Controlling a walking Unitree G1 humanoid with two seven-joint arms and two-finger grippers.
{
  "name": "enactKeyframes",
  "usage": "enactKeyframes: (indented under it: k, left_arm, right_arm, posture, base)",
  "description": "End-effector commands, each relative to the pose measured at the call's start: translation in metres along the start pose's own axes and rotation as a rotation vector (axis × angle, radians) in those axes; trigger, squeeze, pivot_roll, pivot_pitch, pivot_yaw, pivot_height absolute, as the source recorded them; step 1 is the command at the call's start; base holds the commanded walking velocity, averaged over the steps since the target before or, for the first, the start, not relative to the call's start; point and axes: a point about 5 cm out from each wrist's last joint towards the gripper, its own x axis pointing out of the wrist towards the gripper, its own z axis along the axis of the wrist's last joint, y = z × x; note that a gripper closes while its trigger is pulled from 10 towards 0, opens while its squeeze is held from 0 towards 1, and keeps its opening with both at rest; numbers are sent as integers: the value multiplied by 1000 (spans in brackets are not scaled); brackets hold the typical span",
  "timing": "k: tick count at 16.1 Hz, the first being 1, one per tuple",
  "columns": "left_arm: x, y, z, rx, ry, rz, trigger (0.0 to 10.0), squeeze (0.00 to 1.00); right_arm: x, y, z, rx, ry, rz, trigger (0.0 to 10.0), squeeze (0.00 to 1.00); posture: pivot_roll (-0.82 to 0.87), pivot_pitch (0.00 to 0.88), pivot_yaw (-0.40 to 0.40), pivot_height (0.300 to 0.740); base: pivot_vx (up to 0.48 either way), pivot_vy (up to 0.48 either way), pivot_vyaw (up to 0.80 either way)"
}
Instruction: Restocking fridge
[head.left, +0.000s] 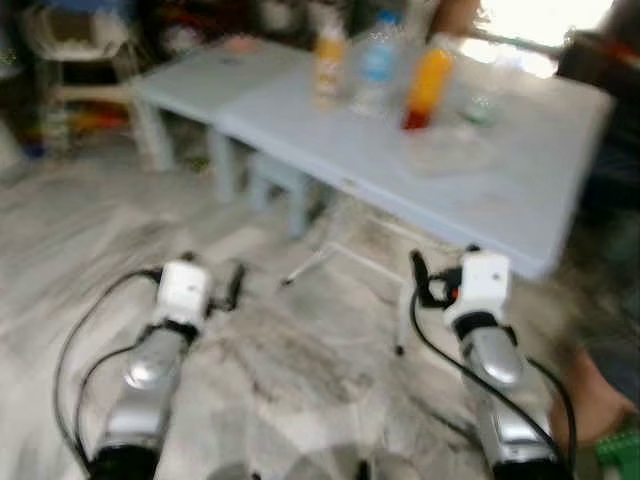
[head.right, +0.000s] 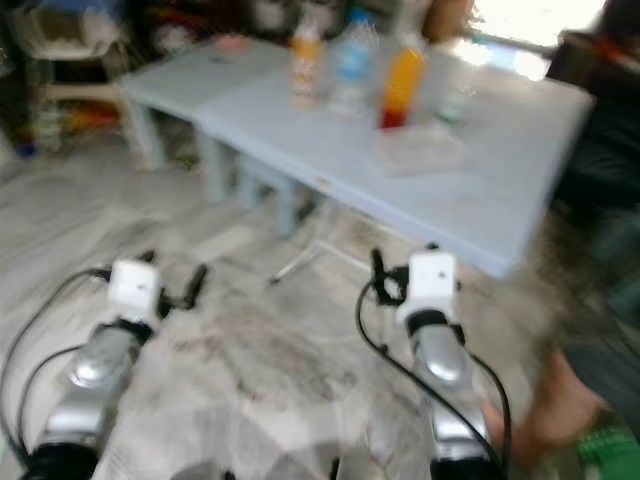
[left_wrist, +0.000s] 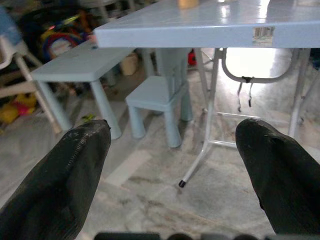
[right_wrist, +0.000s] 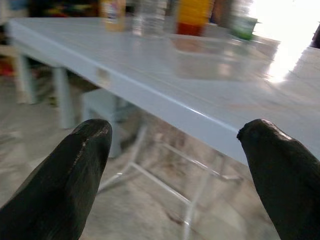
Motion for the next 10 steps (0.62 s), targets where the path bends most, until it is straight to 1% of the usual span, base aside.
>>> enactKeyframes:
  k: [1,3,4,5,8,9,10]
  left_arm:
    - [8,-12,9,-13,-37,-47,10000,0]
    - [8,-12,11,-15,-42,-46,10000,0]
    - [8,-12,12,0,-50,-51,10000,0]
    - [7,-12,13,2,-58,-53,10000,0]
    - [5,-12,12,-8,-58,-46,10000,0]
    - [5,-14,12,-12,-57,-50,10000,0]
    - [5,-15,13,-9,-62,-61,10000,0]
  right_arm:
    - [0,-11,4,-15,-15,-39,10000,0]
    - [2,-9,6,-14,-22,-40,10000,0]
    - [3,-7,7,-13,-23,-42,10000,0]
    - [2,-6,5,-9,-15,-41,10000,0]
    - [4,-5,5,-13,-16,-31,10000,0]
    - [7,-4,8,-12,-24,-28,10000,0]
    - [9,-4,9,-11,-28,-30,10000,0]
  posture:
    - [-88,51,-7,740]
    - [-60,52,-5,740]
    - [-49,52,-3,740]
    - [-42,53,-4,740]
    - [-28,49,-10,740]
    - [-23,44,-14,740]
    - [-22,44,-14,740]
  base:
    - [281,390,-800]
    - [285,386,-475]
    - [281,390,0]
    - [322,356,-531]
    - [336,342,-800]
    - [337,341,-488]
    - [341,337,0]
